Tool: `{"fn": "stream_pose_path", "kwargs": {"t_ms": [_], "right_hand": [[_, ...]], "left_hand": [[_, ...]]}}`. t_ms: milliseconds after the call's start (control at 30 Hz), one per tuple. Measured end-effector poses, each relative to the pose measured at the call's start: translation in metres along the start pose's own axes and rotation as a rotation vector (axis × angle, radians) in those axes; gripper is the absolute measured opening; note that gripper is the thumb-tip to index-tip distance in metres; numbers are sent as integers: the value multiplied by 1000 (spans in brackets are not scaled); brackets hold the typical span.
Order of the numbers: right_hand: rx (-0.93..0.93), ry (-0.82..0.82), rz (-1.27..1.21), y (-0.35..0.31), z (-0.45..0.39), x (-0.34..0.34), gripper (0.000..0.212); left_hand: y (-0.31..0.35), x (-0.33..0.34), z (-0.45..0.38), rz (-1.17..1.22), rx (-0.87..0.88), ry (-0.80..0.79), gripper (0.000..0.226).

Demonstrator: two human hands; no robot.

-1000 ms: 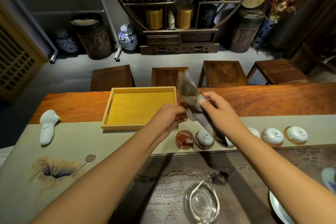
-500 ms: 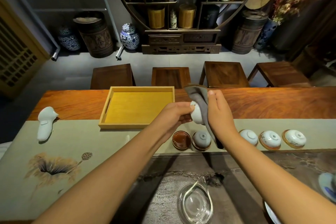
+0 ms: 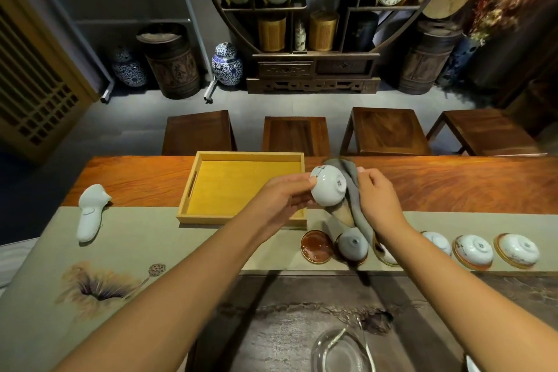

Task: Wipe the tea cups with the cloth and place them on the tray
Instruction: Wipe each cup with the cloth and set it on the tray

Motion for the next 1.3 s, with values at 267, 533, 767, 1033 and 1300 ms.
{"fn": "stream_pose_path", "kwargs": {"t_ms": [267,533,767,1033,1300], "right_hand": [[-72,-131,158,-18,-26,44,36],[-171,-186,192,-40,-50,80,37],[-170,-171,197,-36,-67,93,34],[-180,-148,198,-21,-79,108,29],[-181,-159,200,-12,-80,116,25]], "left_hand": [[34,-61,-27,-664,195,117,10],[48,-132,-58,-1124,209,216,19],[35,-182,-84,-1491,270,209,25],[16,-221,-104,-1841,416,230,21],[-1,-246,-105,-1781,416,279,19]]}}
Point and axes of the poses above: each hand's wrist, its own z-axis away from the middle knuckle, its own x-axis out of the palm, y = z × x, the point moved 4 cm from there along -z, towards the middle knuckle, and after that the axes turned 2 degrees about y, right-handed, at the moved point
